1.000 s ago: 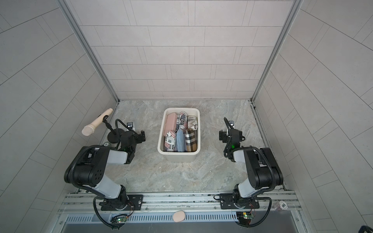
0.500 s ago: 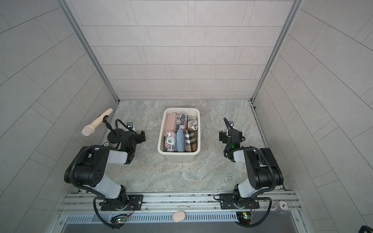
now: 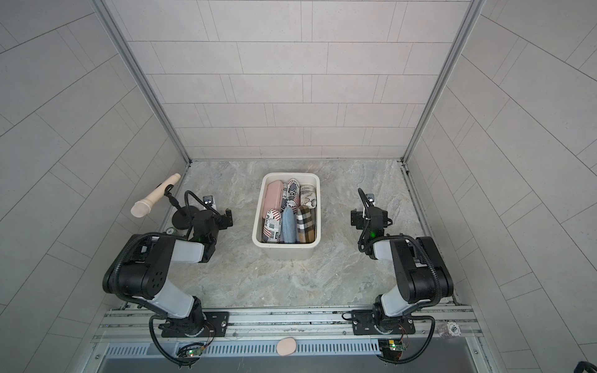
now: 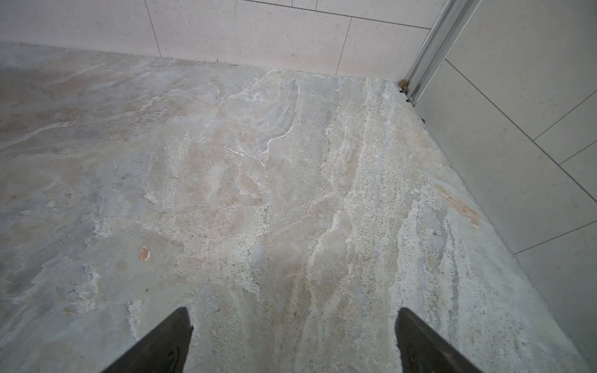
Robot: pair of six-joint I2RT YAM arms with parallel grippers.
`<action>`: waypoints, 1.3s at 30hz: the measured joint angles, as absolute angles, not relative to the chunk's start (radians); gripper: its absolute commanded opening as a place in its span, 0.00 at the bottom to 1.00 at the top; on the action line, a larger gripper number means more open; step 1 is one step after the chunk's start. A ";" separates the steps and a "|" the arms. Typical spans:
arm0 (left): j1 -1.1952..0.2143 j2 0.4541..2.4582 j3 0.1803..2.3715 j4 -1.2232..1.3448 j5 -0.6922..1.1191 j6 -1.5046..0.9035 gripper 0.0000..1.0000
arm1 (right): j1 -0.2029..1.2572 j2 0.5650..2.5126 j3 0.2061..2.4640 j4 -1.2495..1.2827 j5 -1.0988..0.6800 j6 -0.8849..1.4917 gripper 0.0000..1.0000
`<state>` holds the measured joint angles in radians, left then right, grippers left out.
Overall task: Put the glasses cases into the storage boxes
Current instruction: Reset both arms
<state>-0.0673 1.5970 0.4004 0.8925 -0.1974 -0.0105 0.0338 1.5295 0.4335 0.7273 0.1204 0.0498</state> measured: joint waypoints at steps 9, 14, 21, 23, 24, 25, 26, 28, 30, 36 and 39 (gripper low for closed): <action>-0.067 1.597 0.400 0.892 -0.197 -0.010 1.00 | 0.034 1.530 0.434 0.727 0.120 0.050 1.00; -0.067 1.597 0.400 0.892 -0.197 -0.010 1.00 | 0.034 1.530 0.434 0.726 0.121 0.050 1.00; -0.067 1.597 0.400 0.892 -0.197 -0.010 1.00 | 0.034 1.530 0.434 0.720 0.120 0.050 1.00; -0.067 1.597 0.400 0.892 -0.197 -0.010 1.00 | 0.034 1.530 0.434 0.720 0.120 0.050 1.00; -0.067 1.597 0.400 0.892 -0.197 -0.010 1.00 | 0.034 1.530 0.434 0.719 0.120 0.050 1.00; -0.067 1.597 0.400 0.892 -0.197 -0.010 1.00 | 0.034 1.530 0.434 0.719 0.120 0.050 1.00; -0.067 1.597 0.400 0.892 -0.197 -0.010 1.00 | 0.034 1.530 0.434 0.718 0.120 0.050 1.00; -0.067 1.597 0.400 0.892 -0.197 -0.010 1.00 | 0.034 1.530 0.434 0.715 0.120 0.050 1.00; -0.067 1.597 0.400 0.892 -0.197 -0.010 1.00 | 0.034 1.530 0.434 0.712 0.120 0.050 1.00; -0.067 1.597 0.400 0.892 -0.197 -0.010 1.00 | 0.034 1.530 0.434 0.712 0.120 0.049 1.00; -0.067 1.597 0.400 0.892 -0.197 -0.010 1.00 | 0.034 1.530 0.434 0.711 0.121 0.050 1.00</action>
